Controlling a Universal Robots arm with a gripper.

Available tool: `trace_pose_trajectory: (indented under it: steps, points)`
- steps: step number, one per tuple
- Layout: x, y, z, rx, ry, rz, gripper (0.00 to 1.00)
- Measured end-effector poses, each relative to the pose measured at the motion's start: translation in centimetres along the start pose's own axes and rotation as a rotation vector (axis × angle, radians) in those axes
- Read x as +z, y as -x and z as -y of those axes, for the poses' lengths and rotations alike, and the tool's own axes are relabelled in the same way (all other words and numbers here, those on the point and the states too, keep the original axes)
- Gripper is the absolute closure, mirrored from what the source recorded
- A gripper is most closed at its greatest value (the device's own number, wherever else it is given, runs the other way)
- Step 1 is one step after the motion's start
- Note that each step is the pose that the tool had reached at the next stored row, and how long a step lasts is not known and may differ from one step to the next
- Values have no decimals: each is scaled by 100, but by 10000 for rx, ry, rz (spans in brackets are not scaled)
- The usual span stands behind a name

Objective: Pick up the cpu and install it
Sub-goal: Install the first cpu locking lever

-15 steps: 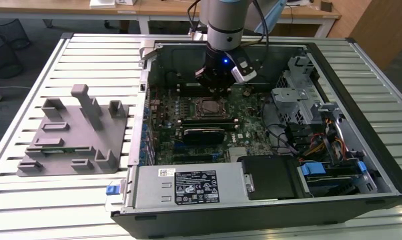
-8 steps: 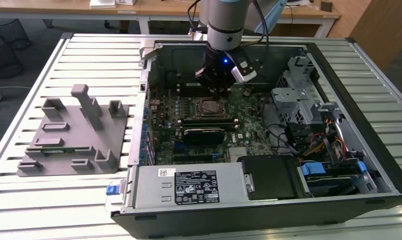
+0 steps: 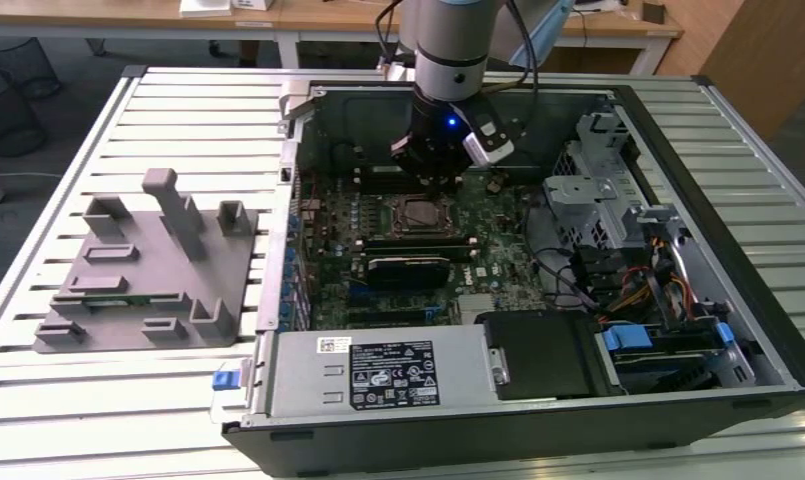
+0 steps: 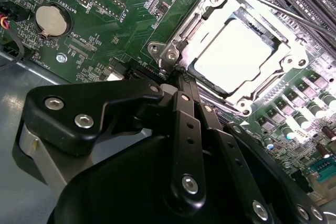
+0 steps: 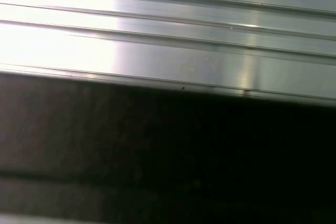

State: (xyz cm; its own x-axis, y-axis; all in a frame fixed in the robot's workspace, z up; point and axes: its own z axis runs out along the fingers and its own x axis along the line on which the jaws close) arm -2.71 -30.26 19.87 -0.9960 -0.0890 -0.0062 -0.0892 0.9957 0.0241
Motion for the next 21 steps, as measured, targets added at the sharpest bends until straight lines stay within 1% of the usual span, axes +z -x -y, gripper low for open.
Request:
trace_pose_trajectory:
  steps: [6, 7, 13, 21]
  points:
    - [-22, 1, -1, 0, 4, 2, 89]
    - [-21, 1, -1, 0, -13, 2, 89]
    - [-21, 0, -2, 0, -133, -11, 89]
    - [20, 2, -16, -1, -374, -38, 89]
